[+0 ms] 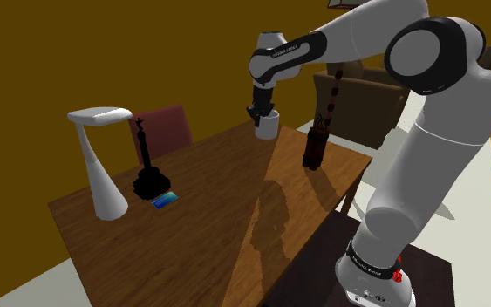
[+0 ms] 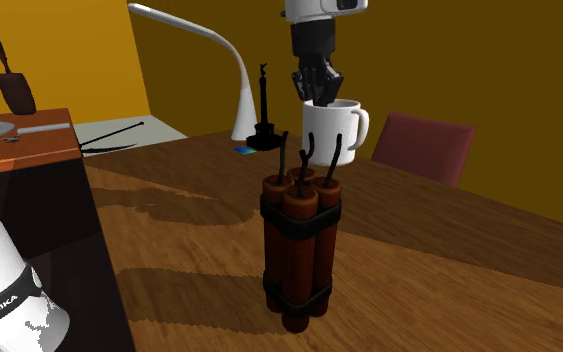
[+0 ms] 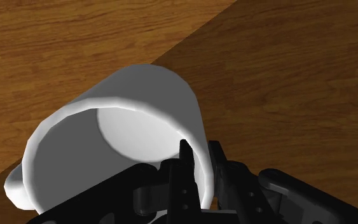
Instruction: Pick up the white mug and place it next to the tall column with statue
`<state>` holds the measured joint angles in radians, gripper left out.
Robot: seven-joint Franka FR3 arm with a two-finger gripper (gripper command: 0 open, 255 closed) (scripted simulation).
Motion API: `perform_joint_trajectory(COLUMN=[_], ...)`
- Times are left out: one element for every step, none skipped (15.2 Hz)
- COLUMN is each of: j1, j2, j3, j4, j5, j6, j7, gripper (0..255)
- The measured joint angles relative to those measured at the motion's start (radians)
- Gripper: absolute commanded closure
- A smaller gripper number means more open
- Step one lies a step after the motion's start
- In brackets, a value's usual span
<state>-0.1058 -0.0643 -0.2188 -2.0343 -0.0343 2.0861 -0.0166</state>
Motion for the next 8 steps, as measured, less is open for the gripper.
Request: perform_joint_trajectory(j1=[0.001, 0.000, 0.000, 0.000, 0.001, 0.001, 0.001, 0.001], j2=[-0.003, -0.006, -0.009, -0.012, -0.011, -0.012, -0.013, -0.015], j3=[0.001, 0.001, 0.001, 0.001, 0.002, 0.002, 0.001, 0.002], j4=[0.010, 0.021, 0.031, 0.040, 0.052, 0.065, 0.077, 0.088], j5=[-0.001, -0.001, -0.001, -0.002, -0.002, -0.002, -0.002, -0.002], j6=[-0.013, -0.028, -0.040, -0.052, -0.063, -0.077, -0.090, -0.103], j7=[0.002, 0.000, 0.000, 0.001, 0.001, 0.002, -0.001, 0.001], gripper=[255, 255, 255, 255, 255, 255, 255, 255])
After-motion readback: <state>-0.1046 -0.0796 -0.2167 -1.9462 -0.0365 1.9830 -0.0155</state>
